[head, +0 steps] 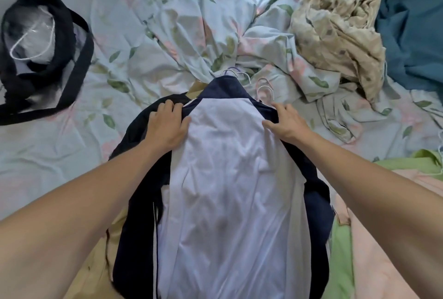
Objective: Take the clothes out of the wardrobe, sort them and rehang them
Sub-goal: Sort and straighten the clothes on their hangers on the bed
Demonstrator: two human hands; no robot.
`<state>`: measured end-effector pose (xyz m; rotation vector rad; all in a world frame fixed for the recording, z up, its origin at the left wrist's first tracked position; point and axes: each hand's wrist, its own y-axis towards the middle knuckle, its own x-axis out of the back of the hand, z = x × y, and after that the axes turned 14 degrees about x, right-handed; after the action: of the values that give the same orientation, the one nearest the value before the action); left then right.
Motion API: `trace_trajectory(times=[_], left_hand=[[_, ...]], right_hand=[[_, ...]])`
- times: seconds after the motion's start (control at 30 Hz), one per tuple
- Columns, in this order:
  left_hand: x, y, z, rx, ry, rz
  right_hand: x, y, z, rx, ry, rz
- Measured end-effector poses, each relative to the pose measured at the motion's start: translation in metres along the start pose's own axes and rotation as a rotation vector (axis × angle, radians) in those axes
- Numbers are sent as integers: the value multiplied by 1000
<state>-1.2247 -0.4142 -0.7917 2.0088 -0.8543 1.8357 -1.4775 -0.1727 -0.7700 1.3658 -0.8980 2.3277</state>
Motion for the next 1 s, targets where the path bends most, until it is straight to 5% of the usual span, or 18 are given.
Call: trace_trajectory(times=[0.17,0.47,0.8,1.0], left_hand=[[3,-18,11,-19,-2,-120],[49,-64,18,-29,-183,-94],[178,-183,-25,58,-262,-142],[268,-311,-56,36,-292,-209]], right_hand=[[-2,-12,2,82,-82,-98],[26,-76,13,194,44,-167],[128,-198,57,254,233,-341],[172,-340,68,342,309,-399]])
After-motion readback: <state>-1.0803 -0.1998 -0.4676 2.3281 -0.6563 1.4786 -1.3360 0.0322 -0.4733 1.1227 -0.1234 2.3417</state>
